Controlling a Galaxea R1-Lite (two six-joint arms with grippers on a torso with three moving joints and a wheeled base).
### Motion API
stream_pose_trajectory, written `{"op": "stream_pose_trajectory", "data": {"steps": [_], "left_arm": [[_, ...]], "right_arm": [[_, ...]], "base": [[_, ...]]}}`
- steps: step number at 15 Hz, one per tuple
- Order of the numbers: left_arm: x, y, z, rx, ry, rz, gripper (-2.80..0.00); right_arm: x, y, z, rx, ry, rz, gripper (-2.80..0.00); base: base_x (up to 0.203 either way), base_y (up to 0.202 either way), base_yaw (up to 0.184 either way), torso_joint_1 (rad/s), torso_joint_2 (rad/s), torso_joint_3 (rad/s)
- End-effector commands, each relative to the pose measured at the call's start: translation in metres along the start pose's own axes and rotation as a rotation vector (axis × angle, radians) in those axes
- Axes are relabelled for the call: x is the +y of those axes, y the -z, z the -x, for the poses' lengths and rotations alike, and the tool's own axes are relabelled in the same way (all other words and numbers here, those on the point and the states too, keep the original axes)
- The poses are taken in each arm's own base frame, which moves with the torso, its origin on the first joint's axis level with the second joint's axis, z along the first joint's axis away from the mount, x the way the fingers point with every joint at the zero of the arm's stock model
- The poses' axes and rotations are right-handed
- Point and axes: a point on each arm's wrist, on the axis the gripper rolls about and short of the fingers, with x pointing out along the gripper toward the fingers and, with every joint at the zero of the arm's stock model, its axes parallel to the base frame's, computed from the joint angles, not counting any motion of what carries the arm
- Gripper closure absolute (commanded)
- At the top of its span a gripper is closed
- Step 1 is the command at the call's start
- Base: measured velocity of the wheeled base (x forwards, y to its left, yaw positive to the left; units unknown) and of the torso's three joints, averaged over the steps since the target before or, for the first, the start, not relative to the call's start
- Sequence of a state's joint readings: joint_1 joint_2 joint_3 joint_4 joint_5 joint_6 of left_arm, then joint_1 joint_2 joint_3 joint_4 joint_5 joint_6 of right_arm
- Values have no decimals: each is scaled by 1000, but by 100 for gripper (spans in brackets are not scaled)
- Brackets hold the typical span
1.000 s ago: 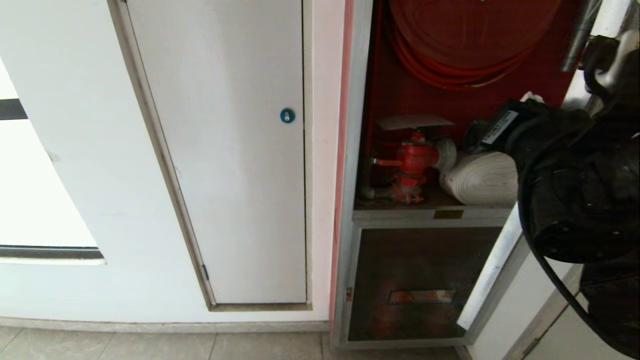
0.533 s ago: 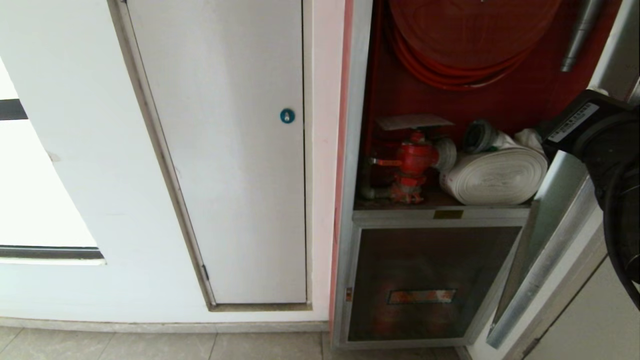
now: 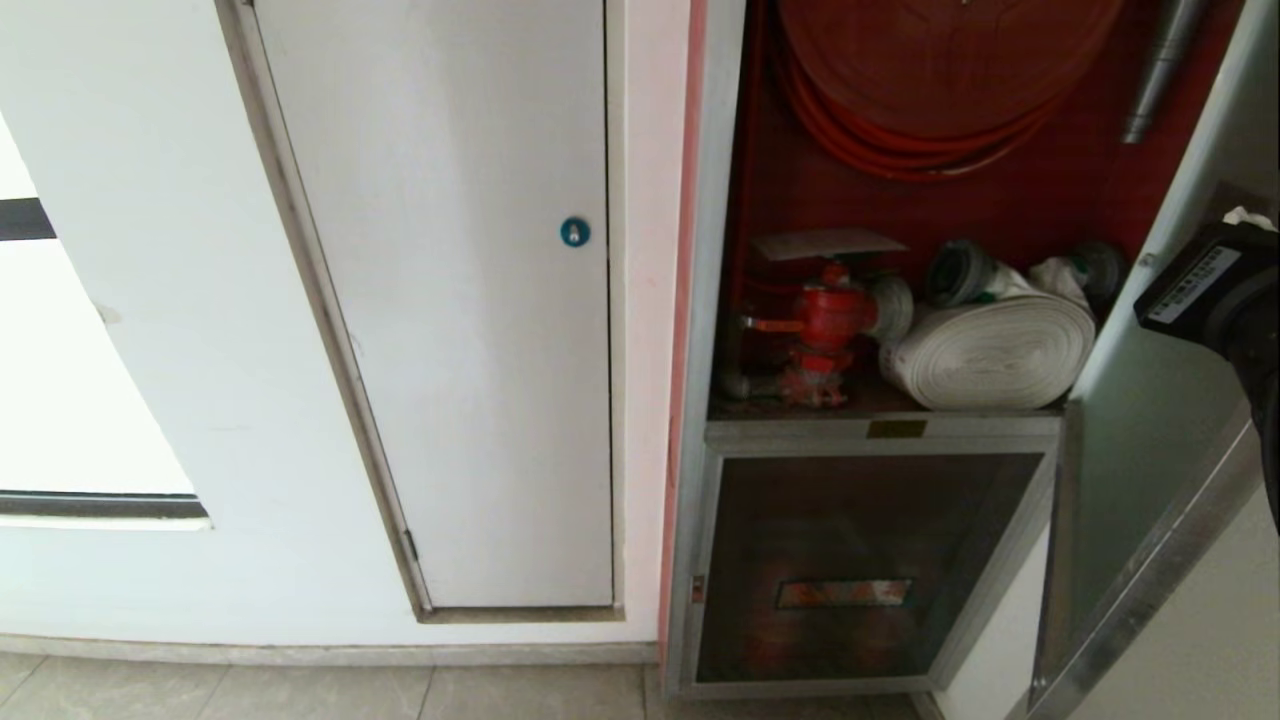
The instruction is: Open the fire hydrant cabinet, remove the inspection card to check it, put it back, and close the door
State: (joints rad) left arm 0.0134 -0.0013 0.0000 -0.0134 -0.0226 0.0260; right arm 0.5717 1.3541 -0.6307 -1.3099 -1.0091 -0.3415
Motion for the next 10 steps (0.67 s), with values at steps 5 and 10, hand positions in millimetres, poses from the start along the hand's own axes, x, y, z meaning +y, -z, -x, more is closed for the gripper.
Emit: {"op": "stream_pose_trajectory", "data": {"steps": [5,10], "left_arm": [[0,2,-1,9,0,0,0],[0,2,-1,9,0,0,0]], "right_arm": [[-15,-2,-6,-7,64,32,0],[-27,-2,-17,-18,149,62,0]], "base": [[0,0,0,0,0,0],[0,0,0,0,0,0]]}}
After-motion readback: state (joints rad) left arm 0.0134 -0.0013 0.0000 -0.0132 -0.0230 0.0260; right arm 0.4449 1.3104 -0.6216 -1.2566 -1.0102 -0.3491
